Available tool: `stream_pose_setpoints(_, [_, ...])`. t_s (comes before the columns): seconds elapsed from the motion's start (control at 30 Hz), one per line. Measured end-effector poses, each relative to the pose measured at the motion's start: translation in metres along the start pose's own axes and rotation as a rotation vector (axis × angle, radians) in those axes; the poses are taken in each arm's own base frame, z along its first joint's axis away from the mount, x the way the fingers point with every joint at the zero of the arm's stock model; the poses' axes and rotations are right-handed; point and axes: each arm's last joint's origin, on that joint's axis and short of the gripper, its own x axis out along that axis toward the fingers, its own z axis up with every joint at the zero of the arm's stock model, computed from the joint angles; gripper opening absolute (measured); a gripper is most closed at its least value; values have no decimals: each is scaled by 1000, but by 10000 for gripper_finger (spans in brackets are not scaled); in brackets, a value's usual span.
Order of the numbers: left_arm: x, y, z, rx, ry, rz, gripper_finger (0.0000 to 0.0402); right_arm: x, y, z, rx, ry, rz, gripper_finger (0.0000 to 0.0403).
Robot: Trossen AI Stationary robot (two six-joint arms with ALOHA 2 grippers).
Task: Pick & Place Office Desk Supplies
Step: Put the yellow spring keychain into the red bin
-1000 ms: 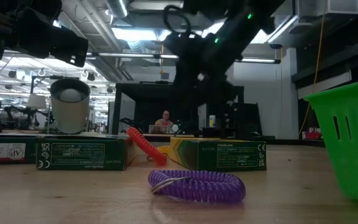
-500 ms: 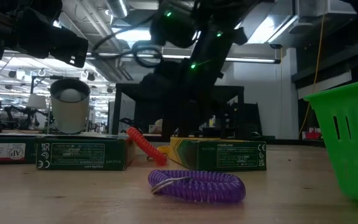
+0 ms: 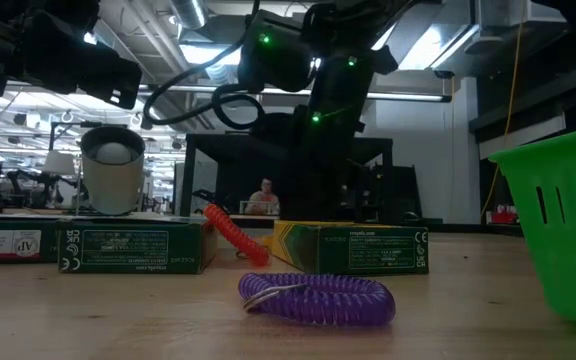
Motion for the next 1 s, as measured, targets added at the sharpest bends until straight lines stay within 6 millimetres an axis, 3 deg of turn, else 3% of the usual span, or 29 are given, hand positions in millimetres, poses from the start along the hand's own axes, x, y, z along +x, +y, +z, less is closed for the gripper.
stream_pose_setpoints(0.17, [0, 0, 0, 0, 0, 0, 98, 0, 1, 1, -14, -15, 6, 23])
stream_pose_setpoints(0.37, [0, 0, 0, 0, 0, -1, 98, 0, 8, 7, -44, -95, 58, 14])
stream_pose_setpoints(0.47, [0, 0, 0, 0, 0, -2, 98, -12, 15, 13, -61, -175, 120, 7])
stream_pose_setpoints(0.7, [0, 0, 0, -3, 2, -5, 98, -75, 28, 20, -92, -369, 247, 5])
stream_pose_setpoints(1.0, [0, 0, -1, -5, 10, -8, 98, -168, 40, -10, -142, -555, 271, 3])
